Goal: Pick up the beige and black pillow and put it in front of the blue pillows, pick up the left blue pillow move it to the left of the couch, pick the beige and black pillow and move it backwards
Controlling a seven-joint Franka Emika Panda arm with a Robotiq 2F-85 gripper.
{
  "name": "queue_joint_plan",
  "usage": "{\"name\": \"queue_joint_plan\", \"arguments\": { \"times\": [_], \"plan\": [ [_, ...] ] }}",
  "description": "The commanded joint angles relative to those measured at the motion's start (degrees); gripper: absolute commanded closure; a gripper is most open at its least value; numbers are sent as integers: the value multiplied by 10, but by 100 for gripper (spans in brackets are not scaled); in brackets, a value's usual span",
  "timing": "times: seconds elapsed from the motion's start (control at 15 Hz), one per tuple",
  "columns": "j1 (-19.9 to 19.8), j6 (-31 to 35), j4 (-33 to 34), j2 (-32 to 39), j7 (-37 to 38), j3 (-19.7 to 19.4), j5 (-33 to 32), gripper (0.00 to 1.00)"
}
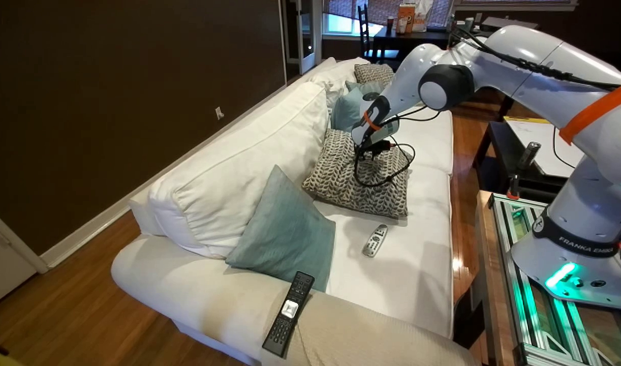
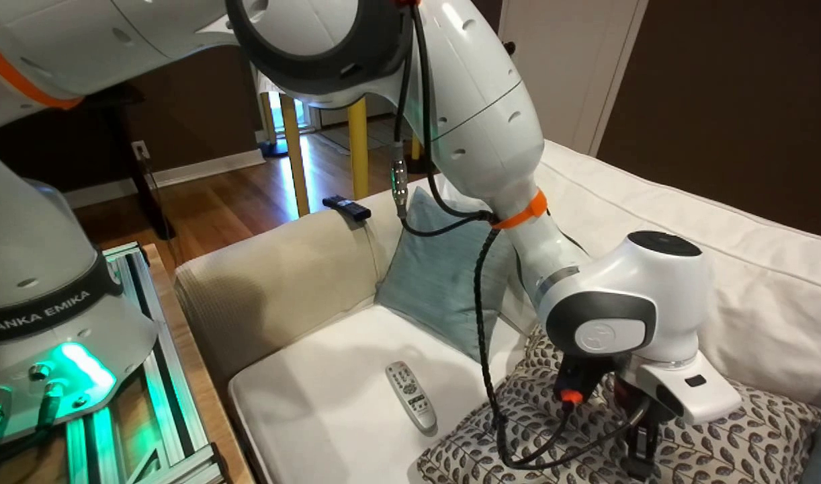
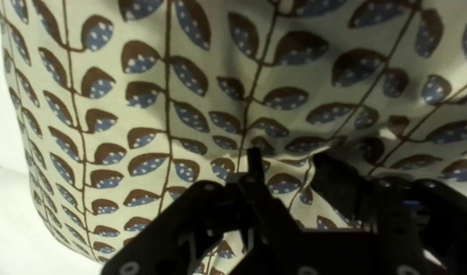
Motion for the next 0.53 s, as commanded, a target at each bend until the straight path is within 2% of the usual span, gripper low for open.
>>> {"name": "queue_joint_plan", "arguments": {
  "times": [0.0, 0.13, 0.47],
  "plan": [
    [-11, -20, 25, 27, -4, 13, 13, 94],
    [-16, -25, 18, 17, -10, 21, 16, 100],
    [-23, -23, 6, 0, -17, 36, 27, 98]
  ]
}}
